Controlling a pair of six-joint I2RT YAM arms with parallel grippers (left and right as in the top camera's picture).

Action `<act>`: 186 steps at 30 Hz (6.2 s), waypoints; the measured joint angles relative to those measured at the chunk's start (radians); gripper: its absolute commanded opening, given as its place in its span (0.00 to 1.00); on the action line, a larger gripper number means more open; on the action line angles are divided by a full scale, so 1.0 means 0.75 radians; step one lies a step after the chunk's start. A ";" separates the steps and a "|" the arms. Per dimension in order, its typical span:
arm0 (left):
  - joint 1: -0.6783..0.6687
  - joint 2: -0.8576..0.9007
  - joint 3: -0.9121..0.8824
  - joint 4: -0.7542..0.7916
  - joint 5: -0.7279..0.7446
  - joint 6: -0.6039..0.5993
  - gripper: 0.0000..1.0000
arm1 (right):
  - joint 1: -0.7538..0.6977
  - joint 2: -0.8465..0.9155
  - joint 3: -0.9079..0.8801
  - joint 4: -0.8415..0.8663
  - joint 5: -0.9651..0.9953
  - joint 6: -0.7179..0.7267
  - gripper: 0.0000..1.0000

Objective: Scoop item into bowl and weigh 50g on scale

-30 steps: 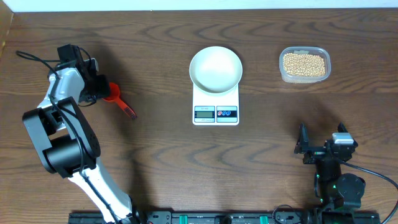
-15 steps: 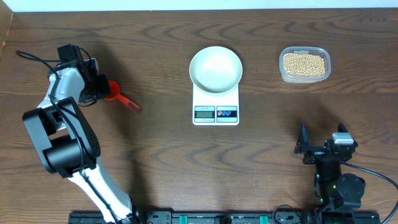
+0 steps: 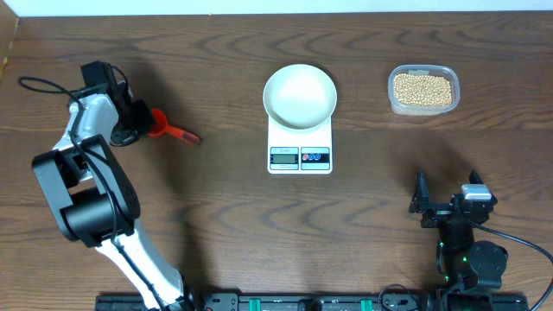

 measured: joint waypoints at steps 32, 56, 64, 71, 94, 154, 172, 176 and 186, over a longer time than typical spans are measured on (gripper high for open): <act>-0.311 -0.524 -0.013 -0.214 0.496 -0.808 0.07 | 0.000 0.000 0.000 0.000 0.000 0.000 0.99; -0.543 -0.524 -0.013 -0.181 0.538 -0.815 0.07 | 0.000 0.009 -0.004 0.365 -0.259 0.126 0.99; -0.650 -0.524 -0.013 -0.018 0.537 -0.821 0.07 | 0.000 0.276 0.125 0.408 -0.457 0.231 0.99; -0.735 -0.524 -0.013 0.087 0.523 -0.875 0.07 | -0.002 0.773 0.549 0.421 -0.680 0.247 0.99; -0.962 -0.522 -0.013 0.286 0.333 -1.209 0.07 | 0.000 2.026 1.455 0.426 -1.644 0.569 0.99; -0.989 -0.494 -0.013 0.072 0.246 -1.053 0.07 | 0.262 2.178 1.460 0.065 -1.420 0.481 0.01; -0.989 -0.494 -0.013 0.072 0.230 -1.038 0.84 | 0.256 2.178 1.460 0.065 -1.418 0.482 0.01; -0.984 -0.494 -0.013 0.072 0.205 -0.974 0.85 | 0.227 2.178 1.460 0.043 -1.400 0.481 0.01; -0.902 -0.494 -0.013 0.044 0.178 -0.592 0.85 | 0.138 2.178 1.461 -0.175 -1.192 0.379 0.01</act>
